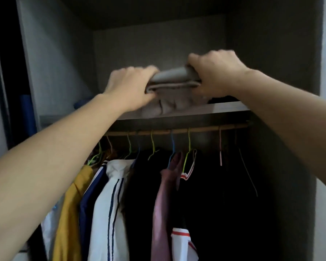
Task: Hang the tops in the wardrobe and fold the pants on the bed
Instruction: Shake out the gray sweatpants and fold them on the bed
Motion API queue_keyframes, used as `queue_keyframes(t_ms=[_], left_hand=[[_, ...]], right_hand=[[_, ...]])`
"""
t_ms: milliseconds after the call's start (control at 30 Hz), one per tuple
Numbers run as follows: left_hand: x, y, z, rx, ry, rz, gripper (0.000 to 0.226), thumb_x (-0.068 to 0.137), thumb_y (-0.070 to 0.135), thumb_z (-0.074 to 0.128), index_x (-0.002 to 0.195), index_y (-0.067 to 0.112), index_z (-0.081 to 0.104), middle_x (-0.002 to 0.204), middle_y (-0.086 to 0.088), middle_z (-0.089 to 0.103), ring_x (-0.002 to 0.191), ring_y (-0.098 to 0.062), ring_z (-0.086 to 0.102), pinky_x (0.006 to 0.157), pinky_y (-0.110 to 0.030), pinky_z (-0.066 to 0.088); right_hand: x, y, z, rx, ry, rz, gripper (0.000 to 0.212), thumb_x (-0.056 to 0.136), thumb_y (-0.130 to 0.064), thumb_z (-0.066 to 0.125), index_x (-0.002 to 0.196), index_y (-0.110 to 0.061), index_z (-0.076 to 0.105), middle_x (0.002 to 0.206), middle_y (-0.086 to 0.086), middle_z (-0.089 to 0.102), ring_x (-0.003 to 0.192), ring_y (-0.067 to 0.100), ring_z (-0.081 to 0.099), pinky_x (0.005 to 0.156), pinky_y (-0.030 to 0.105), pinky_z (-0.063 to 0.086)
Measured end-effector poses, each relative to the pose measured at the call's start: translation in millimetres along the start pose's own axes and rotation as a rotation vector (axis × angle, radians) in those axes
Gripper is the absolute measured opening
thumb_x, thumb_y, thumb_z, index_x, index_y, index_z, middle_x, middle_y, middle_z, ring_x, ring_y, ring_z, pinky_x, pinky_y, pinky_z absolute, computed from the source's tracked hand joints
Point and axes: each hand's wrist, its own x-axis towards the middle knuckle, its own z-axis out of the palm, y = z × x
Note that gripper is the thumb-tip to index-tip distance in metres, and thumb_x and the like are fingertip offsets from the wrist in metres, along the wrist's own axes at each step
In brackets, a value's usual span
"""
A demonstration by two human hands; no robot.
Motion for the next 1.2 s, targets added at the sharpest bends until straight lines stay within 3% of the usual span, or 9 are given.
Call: queue_keyframes(t_ms=[67, 133, 267, 367, 500, 633, 933, 1067, 1200], left_hand=[[5, -1, 23, -0.065, -0.143, 0.023, 0.061, 0.078, 0.056, 0.062, 0.133, 0.037, 0.045, 0.121, -0.003, 0.059, 0.11, -0.029, 0.053, 0.082, -0.04, 0.042], [12, -3, 33, -0.049, -0.155, 0.035, 0.074, 0.069, 0.066, 0.059, 0.134, 0.034, 0.045, 0.122, -0.004, 0.054, 0.112, -0.029, 0.049, 0.087, -0.044, 0.041], [40, -6, 37, -0.027, -0.242, 0.067, 0.064, 0.061, 0.064, 0.065, 0.116, 0.037, 0.05, 0.102, 0.0, 0.058, 0.088, -0.028, 0.054, 0.068, -0.037, 0.041], [70, -14, 39, 0.053, -0.022, 0.021, 0.04, 0.07, 0.042, 0.067, 0.107, 0.033, 0.054, 0.087, -0.004, 0.059, 0.076, -0.032, 0.054, 0.065, -0.037, 0.036], [109, -13, 62, 0.091, 0.236, -0.002, 0.047, 0.078, 0.031, 0.067, 0.121, 0.022, 0.052, 0.105, -0.019, 0.065, 0.095, -0.045, 0.061, 0.069, -0.042, 0.032], [146, -5, 98, 0.066, 0.383, -0.009, 0.058, 0.076, 0.016, 0.069, 0.129, 0.013, 0.047, 0.115, -0.016, 0.062, 0.097, -0.043, 0.062, 0.063, -0.041, 0.035], [255, 16, 154, -0.002, 0.452, -0.037, 0.054, 0.091, 0.01, 0.046, 0.144, 0.012, 0.033, 0.137, -0.018, 0.044, 0.122, -0.04, 0.046, 0.091, -0.055, 0.043], [277, 39, 177, -0.018, 0.196, -0.037, 0.061, 0.093, 0.014, 0.054, 0.148, 0.02, 0.028, 0.146, -0.023, 0.032, 0.131, -0.042, 0.035, 0.103, -0.056, 0.035], [268, 66, 232, -0.165, -0.553, 0.208, 0.055, 0.1, 0.026, 0.054, 0.148, 0.01, 0.032, 0.148, -0.019, 0.041, 0.133, -0.034, 0.043, 0.102, -0.031, 0.038]], right_hand=[[4, 8, 23, 0.101, -0.171, -0.017, 0.056, 0.069, -0.051, 0.076, 0.115, -0.03, 0.052, 0.08, -0.01, 0.052, 0.069, 0.018, 0.05, 0.056, 0.031, 0.036], [10, 17, 35, 0.143, -0.173, -0.046, 0.051, 0.065, -0.054, 0.075, 0.108, -0.035, 0.054, 0.075, -0.017, 0.049, 0.063, 0.008, 0.046, 0.05, 0.026, 0.032], [21, 29, 33, 0.095, -0.195, -0.062, 0.03, 0.068, -0.052, 0.074, 0.081, -0.039, 0.05, 0.069, -0.014, 0.053, 0.06, 0.007, 0.046, 0.048, 0.024, 0.031], [36, 39, 34, 0.001, -0.038, -0.045, 0.026, 0.076, -0.046, 0.071, 0.093, -0.03, 0.06, 0.079, -0.003, 0.061, 0.064, 0.02, 0.051, 0.056, 0.03, 0.039], [56, 49, 41, -0.174, 0.128, 0.024, 0.045, 0.083, -0.044, 0.064, 0.119, -0.019, 0.057, 0.108, 0.011, 0.063, 0.091, 0.037, 0.06, 0.072, 0.045, 0.045], [73, 73, 66, -0.318, 0.235, 0.089, 0.052, 0.091, -0.038, 0.061, 0.135, -0.015, 0.047, 0.121, 0.014, 0.057, 0.096, 0.041, 0.062, 0.068, 0.043, 0.039], [116, 140, 121, -0.328, 0.326, 0.221, 0.051, 0.092, -0.03, 0.06, 0.138, -0.015, 0.044, 0.13, 0.013, 0.053, 0.116, 0.036, 0.056, 0.072, 0.047, 0.047], [116, 169, 155, -0.284, 0.185, 0.293, 0.047, 0.089, -0.027, 0.065, 0.13, -0.013, 0.048, 0.125, 0.016, 0.053, 0.107, 0.041, 0.058, 0.072, 0.048, 0.049], [99, 181, 216, 0.056, -0.555, 0.373, 0.044, 0.088, -0.021, 0.069, 0.13, -0.014, 0.055, 0.136, 0.016, 0.056, 0.121, 0.033, 0.056, 0.099, 0.039, 0.046]])
